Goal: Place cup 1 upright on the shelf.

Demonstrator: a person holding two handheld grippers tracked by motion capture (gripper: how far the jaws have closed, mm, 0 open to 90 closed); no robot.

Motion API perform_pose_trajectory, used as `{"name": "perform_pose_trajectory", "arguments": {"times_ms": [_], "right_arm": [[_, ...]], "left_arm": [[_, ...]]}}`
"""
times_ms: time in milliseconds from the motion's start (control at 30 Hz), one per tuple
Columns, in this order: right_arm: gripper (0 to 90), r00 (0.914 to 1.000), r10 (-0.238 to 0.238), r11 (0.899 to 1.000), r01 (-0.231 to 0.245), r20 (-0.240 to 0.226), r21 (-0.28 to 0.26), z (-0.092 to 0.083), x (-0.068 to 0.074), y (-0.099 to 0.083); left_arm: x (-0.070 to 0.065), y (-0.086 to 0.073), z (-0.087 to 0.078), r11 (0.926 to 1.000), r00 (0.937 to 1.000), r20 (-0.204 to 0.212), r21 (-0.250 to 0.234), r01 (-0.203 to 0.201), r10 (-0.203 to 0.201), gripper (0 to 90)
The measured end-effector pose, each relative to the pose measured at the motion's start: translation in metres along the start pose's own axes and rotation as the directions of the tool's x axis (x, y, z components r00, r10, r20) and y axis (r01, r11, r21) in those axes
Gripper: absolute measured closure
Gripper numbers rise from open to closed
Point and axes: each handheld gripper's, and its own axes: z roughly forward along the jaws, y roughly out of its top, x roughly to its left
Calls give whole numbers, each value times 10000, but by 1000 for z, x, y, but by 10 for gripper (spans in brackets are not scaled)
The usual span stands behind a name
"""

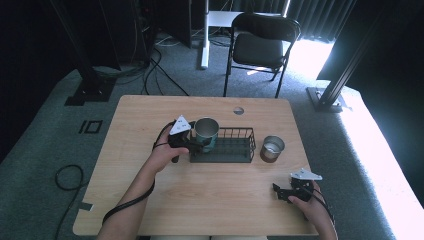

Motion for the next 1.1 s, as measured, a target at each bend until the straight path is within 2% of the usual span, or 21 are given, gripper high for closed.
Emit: {"name": "perform_pose_trajectory", "arguments": {"times_ms": [200,533,1100], "right_arm": [[113,10000,1,10000,-1,0,2,0,0,0],[112,10000,9,10000,-9,-1,4,0,0,0],[113,10000,7,10000,-7,-1,2,0,0,0]], "left_arm": [[2,-5,-8,9999,9999,-106,139,49,-48,82],[5,-12,-28,9999,9997,-179,52,156,-155,82],[17,-30,-63,9987,9956,-849,264,427,-403,82]]}}
